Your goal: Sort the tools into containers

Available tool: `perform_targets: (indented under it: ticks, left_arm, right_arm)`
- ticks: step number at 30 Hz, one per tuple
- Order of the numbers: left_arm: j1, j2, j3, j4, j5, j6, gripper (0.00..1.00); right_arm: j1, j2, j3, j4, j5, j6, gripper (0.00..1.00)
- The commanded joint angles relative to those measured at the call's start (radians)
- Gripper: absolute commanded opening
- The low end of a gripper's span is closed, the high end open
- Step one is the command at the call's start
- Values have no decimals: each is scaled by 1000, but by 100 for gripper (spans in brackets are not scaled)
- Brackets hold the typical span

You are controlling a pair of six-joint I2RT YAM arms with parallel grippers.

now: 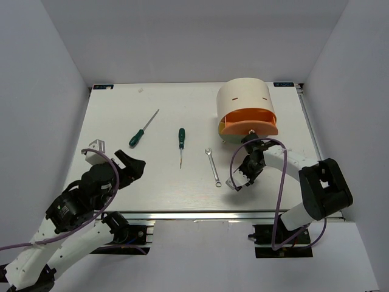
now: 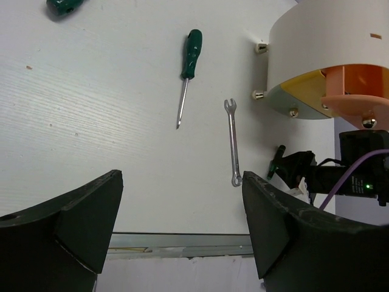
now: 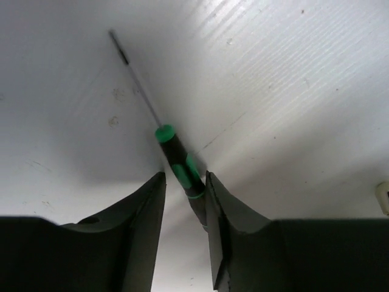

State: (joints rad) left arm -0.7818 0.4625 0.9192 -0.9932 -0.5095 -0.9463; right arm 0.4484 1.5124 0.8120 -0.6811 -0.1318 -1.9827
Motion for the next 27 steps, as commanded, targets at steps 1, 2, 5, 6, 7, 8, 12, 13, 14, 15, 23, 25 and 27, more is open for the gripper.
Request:
perform_targets:
  ticks: [1, 2, 5, 6, 7, 8, 12, 13, 14, 15, 23, 25, 27]
  left_arm:
    - [0, 11, -17, 19, -17, -25, 89]
    - [-2, 11, -26, 25, -18, -28, 89]
    - [-1, 15, -39, 28, -21, -32, 89]
    - [-2, 15, -46, 28, -23, -34, 89]
    - [-2, 16, -51, 27, -27, -35, 90]
    - [1, 16, -54, 16, -32, -46, 90]
    - [-2, 28, -54, -34, -69, -81, 89]
    - [-2, 33, -49, -56, -81, -85, 89]
    - [-2, 41, -46, -67, -86, -88, 89]
    - [-2, 50, -42, -76, -90, -89, 89]
    - [1, 275, 22, -142, -99, -66, 89]
    - [1, 336, 49, -177, -129, -68, 90]
    - [13, 410, 73, -215, -152, -56, 92]
  right_arm:
    - [6, -10, -71, -86, -37, -185, 38]
    - [6, -23, -83, -95, -57, -194, 30]
    - [9, -67, -117, -138, -110, -199, 11]
    - [9, -87, -123, -144, -121, -194, 7]
    - [10, -95, -134, -153, -135, -189, 4]
    - [10, -103, -132, -159, -150, -177, 2]
    - [12, -126, -53, -256, -306, -81, 0]
    - [13, -127, -21, -283, -345, -5, 0]
    - [13, -127, 49, -338, -421, 31, 0]
    - [13, -132, 85, -360, -451, 66, 0]
    - [15, -221, 377, -518, -741, 381, 0]
    - [15, -264, 453, -509, -822, 456, 0]
    - [15, -302, 504, -453, -874, 653, 0]
